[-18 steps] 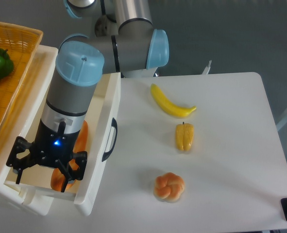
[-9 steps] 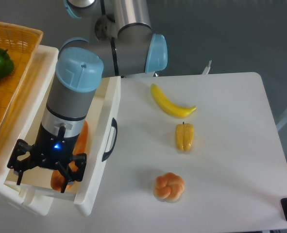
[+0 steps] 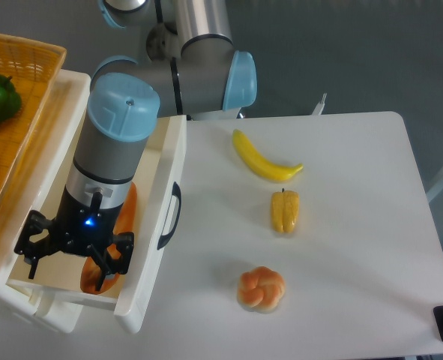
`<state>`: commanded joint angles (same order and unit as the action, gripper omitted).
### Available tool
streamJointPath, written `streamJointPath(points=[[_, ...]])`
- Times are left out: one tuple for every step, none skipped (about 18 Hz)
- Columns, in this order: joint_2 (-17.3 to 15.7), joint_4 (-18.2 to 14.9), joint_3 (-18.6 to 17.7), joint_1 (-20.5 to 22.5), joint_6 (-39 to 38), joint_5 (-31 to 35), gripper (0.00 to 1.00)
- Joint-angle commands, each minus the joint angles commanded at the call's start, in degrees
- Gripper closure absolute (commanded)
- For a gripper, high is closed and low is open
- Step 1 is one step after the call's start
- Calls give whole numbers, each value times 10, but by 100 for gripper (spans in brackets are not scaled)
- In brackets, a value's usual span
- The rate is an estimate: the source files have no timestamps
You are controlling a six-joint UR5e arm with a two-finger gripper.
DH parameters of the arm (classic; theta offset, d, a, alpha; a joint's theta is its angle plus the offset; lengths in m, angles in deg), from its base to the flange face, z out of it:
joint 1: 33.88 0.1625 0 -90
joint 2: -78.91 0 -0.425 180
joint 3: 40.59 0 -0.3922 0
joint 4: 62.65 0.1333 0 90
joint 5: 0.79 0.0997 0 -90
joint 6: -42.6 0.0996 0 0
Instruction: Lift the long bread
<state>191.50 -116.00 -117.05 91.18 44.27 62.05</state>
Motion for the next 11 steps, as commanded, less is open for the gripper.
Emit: streamJointPath(points=[[-1,0,-2,3,0,0,0],[-2,0,-2,6,0,-6,0],[-10,-1,-3,11,0,-17,0],[-22,-1,-7,19,1,-26,0],[-29,-1,-15,25,1,-31,0],[-35,-2,-22,27,3,-32,0],[-40,-3,-25,33,5,-31,0],[-46,-4,-32,44,5,-31,0],[-54,-4,-37,52,5,-31,0],[-61,-4,-43,61,6,-31,0],[-64,-4,-45,69,6,-30,0]])
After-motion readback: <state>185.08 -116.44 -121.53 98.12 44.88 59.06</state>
